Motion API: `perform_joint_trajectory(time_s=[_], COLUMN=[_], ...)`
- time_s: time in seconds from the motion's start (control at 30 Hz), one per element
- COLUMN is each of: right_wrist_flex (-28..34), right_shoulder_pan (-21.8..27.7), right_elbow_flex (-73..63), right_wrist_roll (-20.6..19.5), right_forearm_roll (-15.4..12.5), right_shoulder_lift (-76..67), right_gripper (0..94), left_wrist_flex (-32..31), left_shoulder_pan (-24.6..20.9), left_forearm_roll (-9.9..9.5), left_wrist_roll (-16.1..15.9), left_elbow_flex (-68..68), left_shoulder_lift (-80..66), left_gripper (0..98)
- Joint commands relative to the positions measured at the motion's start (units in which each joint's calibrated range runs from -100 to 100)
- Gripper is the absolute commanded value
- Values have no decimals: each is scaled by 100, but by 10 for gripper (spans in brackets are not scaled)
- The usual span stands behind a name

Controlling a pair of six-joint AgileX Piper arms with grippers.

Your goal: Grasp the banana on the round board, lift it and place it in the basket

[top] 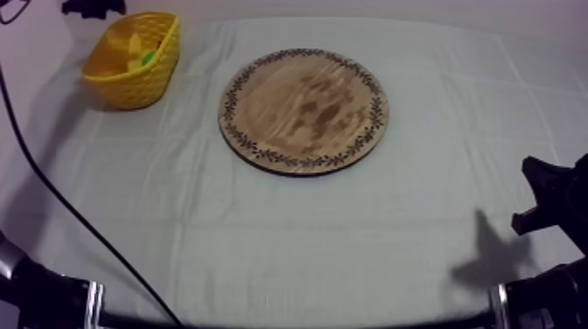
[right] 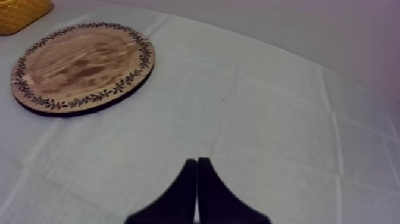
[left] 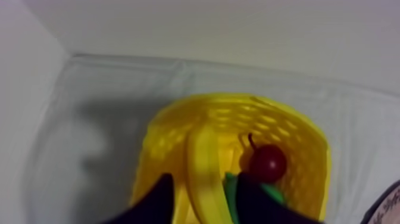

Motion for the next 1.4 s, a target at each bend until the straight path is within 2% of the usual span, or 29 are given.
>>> perform_joint_trajectory(time_s=[0.0,0.1,0.27,0.47,0.7,1.03,1.37], right_wrist_flex=[4,4,4,4,4,4,4], right_shoulder_pan=[0,0,0,0,0,0,0], right_elbow_flex=[-3,-3,-3,-3,-3,-3,-3], right_wrist_roll=[-1,-1,-1,-1,1,-1,-1], right_forearm_roll=[0,0,0,0,0,0,0], right_shoulder_lift=[0,0,0,0,0,0,0], right_gripper=[3,3,3,3,3,3,3], left_wrist_flex=[-172,-293,-390,-529,-1058,-1193,-1804], left_shoulder_pan=[-21,-60,-158,-267,-344,-334,-171], left_forearm_roll=[3,24,128,245,316,514,496], left_wrist_roll=[17,42,75,71,-58,-46,-192], left_elbow_flex=[202,556,1228,2301,4276,6418,9116], left_shoulder_lift=[-473,-1070,-2212,-3967,-6451,-9108,-11361], left_gripper=[154,53,10,1,0,0,0])
